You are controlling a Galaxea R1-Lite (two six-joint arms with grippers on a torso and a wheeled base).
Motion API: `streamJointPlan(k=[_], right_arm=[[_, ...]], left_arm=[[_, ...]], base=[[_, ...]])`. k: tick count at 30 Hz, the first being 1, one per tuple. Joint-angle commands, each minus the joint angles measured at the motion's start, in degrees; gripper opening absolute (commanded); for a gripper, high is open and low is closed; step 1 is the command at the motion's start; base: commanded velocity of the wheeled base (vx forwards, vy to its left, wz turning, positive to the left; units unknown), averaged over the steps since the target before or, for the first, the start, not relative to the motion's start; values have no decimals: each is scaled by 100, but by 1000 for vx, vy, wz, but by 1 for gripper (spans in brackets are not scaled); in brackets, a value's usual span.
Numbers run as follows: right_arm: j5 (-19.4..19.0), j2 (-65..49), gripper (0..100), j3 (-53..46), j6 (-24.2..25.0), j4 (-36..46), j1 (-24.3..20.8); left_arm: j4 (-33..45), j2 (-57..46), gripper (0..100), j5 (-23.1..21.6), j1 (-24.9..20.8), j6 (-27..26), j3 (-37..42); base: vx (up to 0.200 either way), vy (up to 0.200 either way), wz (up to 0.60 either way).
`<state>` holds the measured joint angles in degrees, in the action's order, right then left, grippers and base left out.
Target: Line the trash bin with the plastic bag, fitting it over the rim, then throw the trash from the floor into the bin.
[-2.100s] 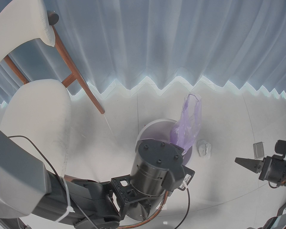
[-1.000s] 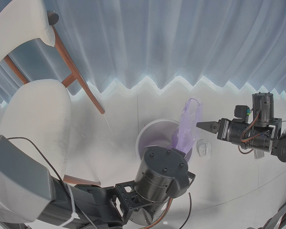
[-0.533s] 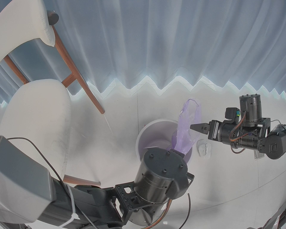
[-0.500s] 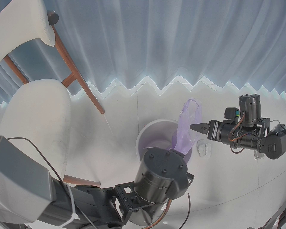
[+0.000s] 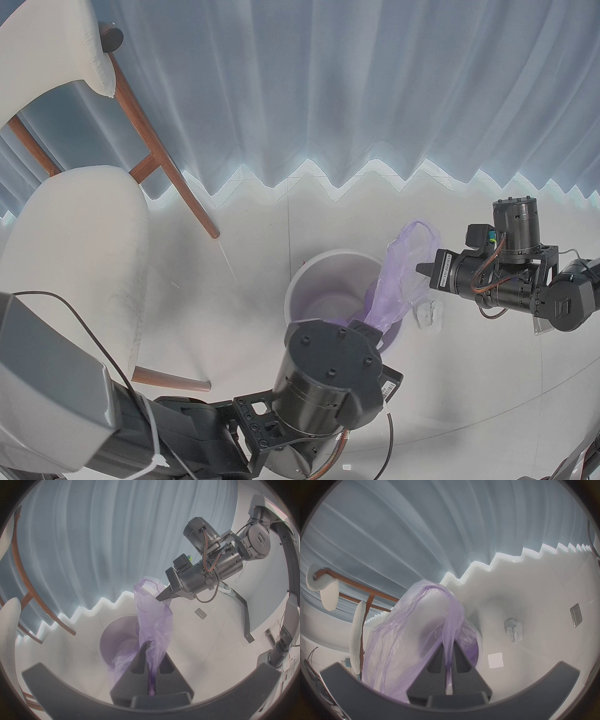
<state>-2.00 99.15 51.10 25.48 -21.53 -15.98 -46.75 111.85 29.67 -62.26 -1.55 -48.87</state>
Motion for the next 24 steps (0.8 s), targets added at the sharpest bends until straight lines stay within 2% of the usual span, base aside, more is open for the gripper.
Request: streamJointPlan(k=[1, 6, 7, 11, 20, 24], right_arm=[[-2, -71, 0, -13, 1, -9, -1], [-20, 52, 0, 5, -157, -440, 139], [-20, 105, 0, -13, -289, -633, 201], [-64, 237, 0, -232, -623, -1213, 412], [-512, 184, 0, -628, -632, -1451, 605], [-556, 246, 0, -892, -658, -1723, 605]], left_arm=[[-159, 100, 0, 21, 38, -91, 71], [-431, 223, 0, -67, 47, -346, 62], [-423, 215, 100, -93, 38, -329, 27], [-467, 56, 100, -102, 21, -293, 88], [-458, -910, 100, -102, 258, -285, 739], [-467, -1157, 100, -207, 311, 23, 1011]], base=[[0, 0, 0], [0, 0, 0], [0, 0, 0], [0, 0, 0], [0, 0, 0], [0, 0, 0]])
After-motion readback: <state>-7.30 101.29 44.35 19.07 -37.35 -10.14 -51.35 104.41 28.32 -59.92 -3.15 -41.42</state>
